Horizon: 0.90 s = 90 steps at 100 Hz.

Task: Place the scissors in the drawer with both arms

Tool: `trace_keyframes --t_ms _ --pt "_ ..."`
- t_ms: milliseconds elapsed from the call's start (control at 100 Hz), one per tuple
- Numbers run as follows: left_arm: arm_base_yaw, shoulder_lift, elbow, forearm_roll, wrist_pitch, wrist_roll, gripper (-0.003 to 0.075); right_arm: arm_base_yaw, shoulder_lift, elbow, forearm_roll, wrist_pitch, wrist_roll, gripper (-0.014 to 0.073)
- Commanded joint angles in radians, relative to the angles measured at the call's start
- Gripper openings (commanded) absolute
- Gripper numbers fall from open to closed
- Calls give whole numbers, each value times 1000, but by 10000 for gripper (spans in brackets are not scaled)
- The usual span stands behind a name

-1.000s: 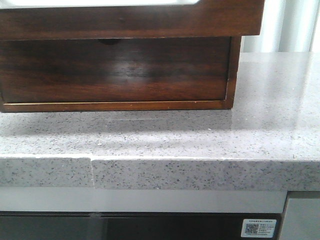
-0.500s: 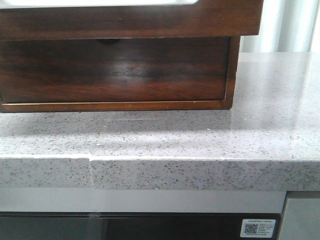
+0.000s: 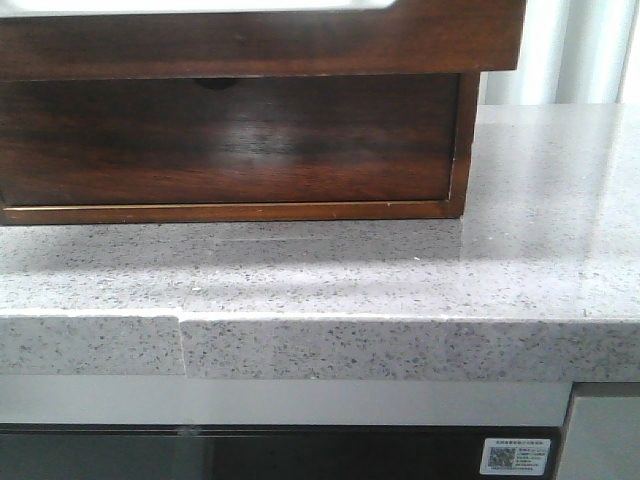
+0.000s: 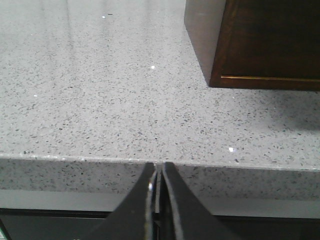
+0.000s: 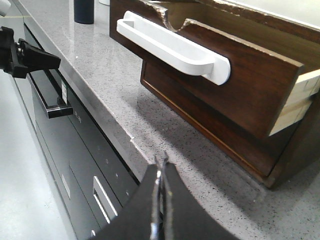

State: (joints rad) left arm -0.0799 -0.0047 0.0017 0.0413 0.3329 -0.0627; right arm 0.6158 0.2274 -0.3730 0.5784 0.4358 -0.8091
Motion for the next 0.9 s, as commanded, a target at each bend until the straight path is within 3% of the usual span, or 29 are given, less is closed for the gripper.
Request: trace_keyframes --t_ms 0,190,330,420,490,590,640,680,760,890 --pt "1 -32 24 1 -31 -12 -19 -2 8 -26 23 -67 -2 -61" --pt "1 -32 24 1 -31 -12 -19 -2 10 -21 23 -78 -2 -61" --pt "1 -32 24 1 -31 -12 -19 -4 10 4 -13 -218 76 -61" --pt "1 -32 24 1 -31 -12 -19 -9 8 45 -133 -354 242 -61" --pt "1 -32 24 1 -31 -12 -19 -30 8 81 -292 -445 446 -61" --pt "1 -32 24 1 -31 -12 -19 -98 8 131 -634 -581 837 -61" --pt "1 -32 24 1 -31 -12 -19 -155 8 161 -774 -673 973 -61" --pt "1 -32 24 1 -31 -12 -19 -197 8 189 -841 -745 1023 -61" --pt "1 -32 24 1 -31 -12 -19 -303 -14 246 -856 -890 1033 -61" --pt "1 -32 24 1 -31 -12 -19 -459 -113 327 -856 -935 1101 -61"
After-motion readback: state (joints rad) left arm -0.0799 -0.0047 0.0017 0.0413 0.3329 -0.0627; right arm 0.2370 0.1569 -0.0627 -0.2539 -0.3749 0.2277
